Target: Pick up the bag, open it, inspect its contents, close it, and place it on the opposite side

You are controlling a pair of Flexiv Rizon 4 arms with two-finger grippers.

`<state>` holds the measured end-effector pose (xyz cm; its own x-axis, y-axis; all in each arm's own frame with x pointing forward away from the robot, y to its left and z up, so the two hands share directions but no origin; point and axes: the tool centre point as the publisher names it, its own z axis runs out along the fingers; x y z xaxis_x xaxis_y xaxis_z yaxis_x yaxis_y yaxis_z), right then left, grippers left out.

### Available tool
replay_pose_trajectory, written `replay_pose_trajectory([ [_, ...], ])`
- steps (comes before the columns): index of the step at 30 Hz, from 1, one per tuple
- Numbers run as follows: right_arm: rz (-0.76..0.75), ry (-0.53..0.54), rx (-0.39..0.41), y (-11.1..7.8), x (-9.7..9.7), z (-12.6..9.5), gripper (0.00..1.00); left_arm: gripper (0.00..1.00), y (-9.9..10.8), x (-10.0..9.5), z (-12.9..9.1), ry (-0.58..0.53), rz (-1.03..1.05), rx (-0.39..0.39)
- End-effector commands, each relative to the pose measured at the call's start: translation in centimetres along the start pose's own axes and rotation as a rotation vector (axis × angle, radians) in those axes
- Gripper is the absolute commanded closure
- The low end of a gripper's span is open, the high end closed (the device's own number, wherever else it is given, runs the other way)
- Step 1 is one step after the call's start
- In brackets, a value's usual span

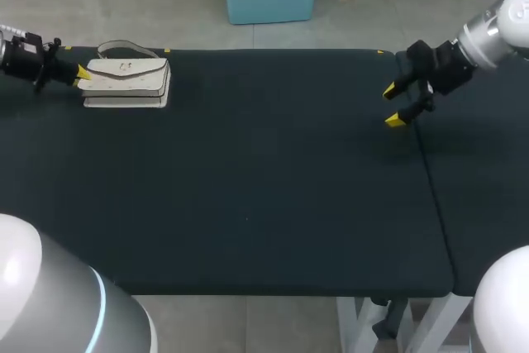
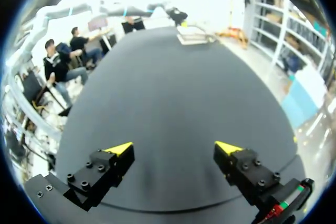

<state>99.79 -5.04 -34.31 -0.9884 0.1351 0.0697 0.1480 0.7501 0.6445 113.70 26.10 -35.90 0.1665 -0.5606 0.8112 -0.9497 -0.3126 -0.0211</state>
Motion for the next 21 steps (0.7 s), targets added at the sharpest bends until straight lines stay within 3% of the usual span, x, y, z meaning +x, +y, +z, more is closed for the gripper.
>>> replay_pose_trajectory([
  [1,0.0,0.004,-0.001,0.0,-0.1,0.0,0.0,1.0,1.1,-0.2,-0.2,0.013,-0.005,-1.012],
  [10,0.0,0.004,-0.001,0.0,-0.1,0.0,0.0,1.0,5.3,1.0,1.1,0.015,-0.022,-1.009],
  [11,0.0,0.004,-0.001,0.0,-0.1,0.0,0.0,0.77,5.6,1.1,1.2,0.016,-0.02,-1.009],
  [15,0.0,0.004,-0.001,0.0,-0.1,0.0,0.0,0.6,6.0,1.1,1.5,0.017,-0.016,-1.022],
  [17,0.0,0.004,-0.001,0.0,-0.1,0.0,0.0,0.62,6.0,1.2,1.5,0.015,-0.016,-1.028],
  [19,0.0,0.004,-0.001,0.0,-0.1,0.0,0.0,0.71,5.9,1.1,1.6,0.016,-0.016,-1.032],
  [21,0.0,0.004,-0.001,0.0,-0.1,0.0,0.0,0.94,5.8,1.0,1.8,0.013,-0.022,-1.035],
])
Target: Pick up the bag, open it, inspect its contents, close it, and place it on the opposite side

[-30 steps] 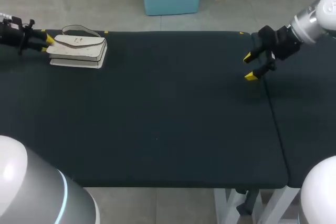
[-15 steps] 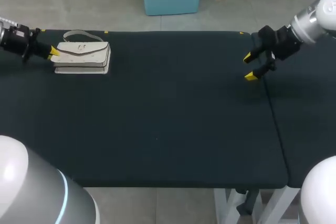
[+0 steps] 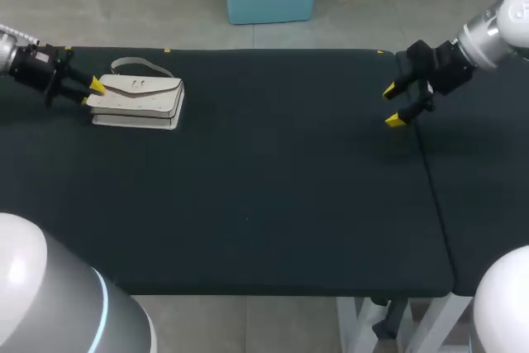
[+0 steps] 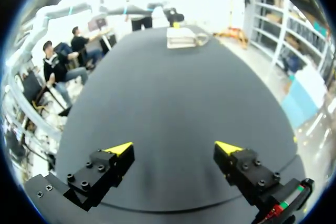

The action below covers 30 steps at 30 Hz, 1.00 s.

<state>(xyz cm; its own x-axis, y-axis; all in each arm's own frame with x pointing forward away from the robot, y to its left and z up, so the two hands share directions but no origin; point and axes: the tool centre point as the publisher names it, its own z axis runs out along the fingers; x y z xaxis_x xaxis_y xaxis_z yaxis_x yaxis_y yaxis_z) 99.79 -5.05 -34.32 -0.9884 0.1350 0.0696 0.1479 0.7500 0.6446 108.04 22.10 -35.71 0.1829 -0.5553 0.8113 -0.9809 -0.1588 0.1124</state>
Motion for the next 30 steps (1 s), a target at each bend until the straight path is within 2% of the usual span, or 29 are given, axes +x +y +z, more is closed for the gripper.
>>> replay_pose_trajectory([
  [1,0.0,0.004,-0.001,0.0,-0.1,0.0,0.0,1.0,-0.9,-0.4,0.2,0.005,-0.006,-0.83],
  [10,0.0,0.004,-0.001,0.0,-0.1,0.0,0.0,1.0,1.1,0.1,0.8,0.008,0.022,-0.865],
  [17,0.0,0.004,-0.001,0.0,-0.1,0.0,0.0,1.0,4.2,2.2,3.4,-0.012,0.068,-0.869],
  [19,0.0,0.004,-0.001,0.0,-0.1,0.0,0.0,1.0,5.2,2.9,4.6,-0.042,0.089,-0.83],
  [21,0.0,0.004,-0.001,0.0,-0.1,0.0,0.0,1.0,6.0,3.5,5.9,-0.026,0.1,-0.797],
  [23,0.0,0.004,-0.001,0.0,-0.1,0.0,0.0,1.0,6.6,3.9,7.3,-0.072,0.117,-0.723],
  [24,0.0,0.004,-0.001,0.0,-0.1,0.0,0.0,1.0,6.9,4.2,7.9,-0.021,0.113,-0.715],
  [26,0.0,0.004,-0.001,0.0,-0.1,0.0,0.0,1.0,7.6,4.6,9.3,-0.072,0.128,-0.63],
  [27,0.0,0.004,-0.001,0.0,-0.1,0.0,0.0,1.0,7.9,4.8,9.8,-0.019,0.118,-0.628],
  [28,0.0,0.004,-0.001,0.0,-0.1,0.0,0.0,1.0,8.2,5.2,10.1,-0.02,0.117,-0.586],
  [30,0.0,0.004,-0.001,0.0,-0.1,0.0,0.0,1.0,8.2,5.2,10.1,-0.02,0.117,-0.586],
])
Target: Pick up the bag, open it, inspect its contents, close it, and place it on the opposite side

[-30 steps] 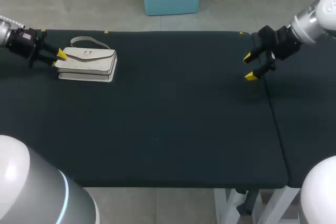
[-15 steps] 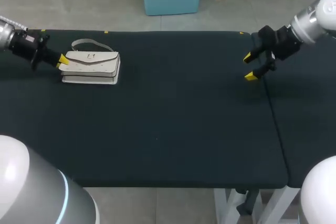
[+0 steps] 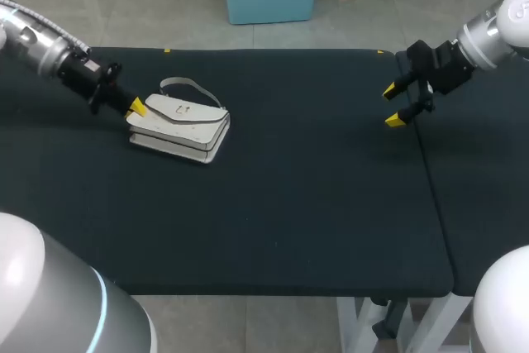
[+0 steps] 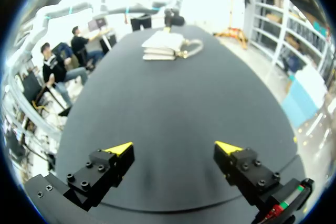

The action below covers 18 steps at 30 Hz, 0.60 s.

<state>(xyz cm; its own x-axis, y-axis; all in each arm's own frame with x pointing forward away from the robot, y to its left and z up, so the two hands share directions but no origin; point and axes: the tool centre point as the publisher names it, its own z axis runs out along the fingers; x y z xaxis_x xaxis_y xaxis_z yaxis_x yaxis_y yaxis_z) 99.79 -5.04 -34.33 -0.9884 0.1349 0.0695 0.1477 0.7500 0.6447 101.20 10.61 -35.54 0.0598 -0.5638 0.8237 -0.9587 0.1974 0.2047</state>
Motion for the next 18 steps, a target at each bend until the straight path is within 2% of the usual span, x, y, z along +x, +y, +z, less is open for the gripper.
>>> replay_pose_trajectory([
  [1,0.0,0.004,-0.001,0.0,-0.1,0.0,0.0,1.0,-0.7,-0.2,1.1,0.009,-0.004,-0.236],
  [13,0.0,0.004,-0.001,0.0,-0.1,0.0,0.0,1.0,-0.7,-0.2,1.1,0.009,-0.004,-0.236],
  [16,0.0,0.004,-0.001,0.0,-0.1,0.0,0.0,1.0,0.3,1.3,2.6,0.003,-0.105,-0.078],
  [18,0.0,0.004,-0.001,0.0,-0.1,0.0,0.0,1.0,0.9,1.9,3.7,0.001,-0.13,-0.025],
])
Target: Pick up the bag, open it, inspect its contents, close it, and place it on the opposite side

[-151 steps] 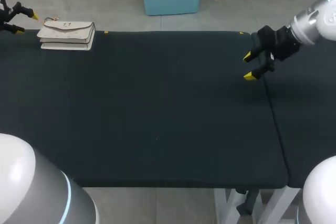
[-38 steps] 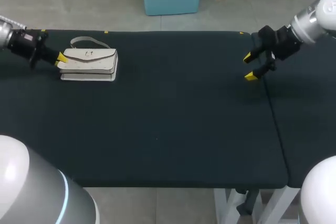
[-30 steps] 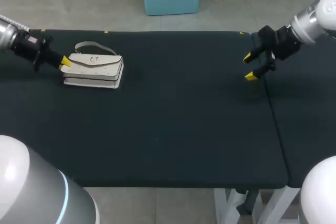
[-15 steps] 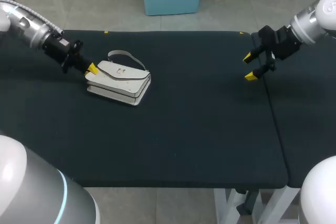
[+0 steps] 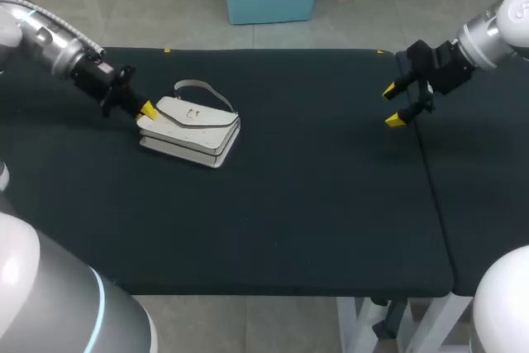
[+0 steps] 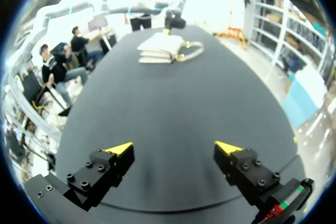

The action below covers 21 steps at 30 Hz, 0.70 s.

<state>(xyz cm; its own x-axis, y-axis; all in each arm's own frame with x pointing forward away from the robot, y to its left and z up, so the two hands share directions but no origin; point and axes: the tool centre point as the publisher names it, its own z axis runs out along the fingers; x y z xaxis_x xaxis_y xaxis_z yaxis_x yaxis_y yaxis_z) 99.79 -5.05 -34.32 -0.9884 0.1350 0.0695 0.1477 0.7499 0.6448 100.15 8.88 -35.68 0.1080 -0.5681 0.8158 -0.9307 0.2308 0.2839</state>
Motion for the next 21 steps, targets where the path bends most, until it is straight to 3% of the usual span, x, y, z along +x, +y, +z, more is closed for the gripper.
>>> replay_pose_trajectory([
  [1,0.0,0.004,-0.001,0.0,-0.1,0.0,0.0,1.0,0.6,1.5,3.2,-0.036,-0.109,0.118],
  [3,0.0,0.004,-0.001,0.0,-0.1,0.0,0.0,1.0,1.0,2.2,4.7,-0.02,-0.126,0.143],
  [8,0.0,0.004,-0.001,0.0,-0.1,0.0,0.0,1.0,1.6,3.3,8.2,-0.063,-0.132,0.321],
  [13,0.0,0.004,-0.001,0.0,-0.1,0.0,0.0,1.0,1.9,4.6,11.2,-0.026,-0.119,0.353],
  [19,0.0,0.004,-0.001,0.0,-0.1,0.0,0.0,1.0,2.1,6.6,14.4,0.013,-0.118,0.499],
  [21,0.0,0.004,-0.001,0.0,-0.1,0.0,0.0,1.0,2.2,7.1,15.5,0.016,-0.118,0.498],
])
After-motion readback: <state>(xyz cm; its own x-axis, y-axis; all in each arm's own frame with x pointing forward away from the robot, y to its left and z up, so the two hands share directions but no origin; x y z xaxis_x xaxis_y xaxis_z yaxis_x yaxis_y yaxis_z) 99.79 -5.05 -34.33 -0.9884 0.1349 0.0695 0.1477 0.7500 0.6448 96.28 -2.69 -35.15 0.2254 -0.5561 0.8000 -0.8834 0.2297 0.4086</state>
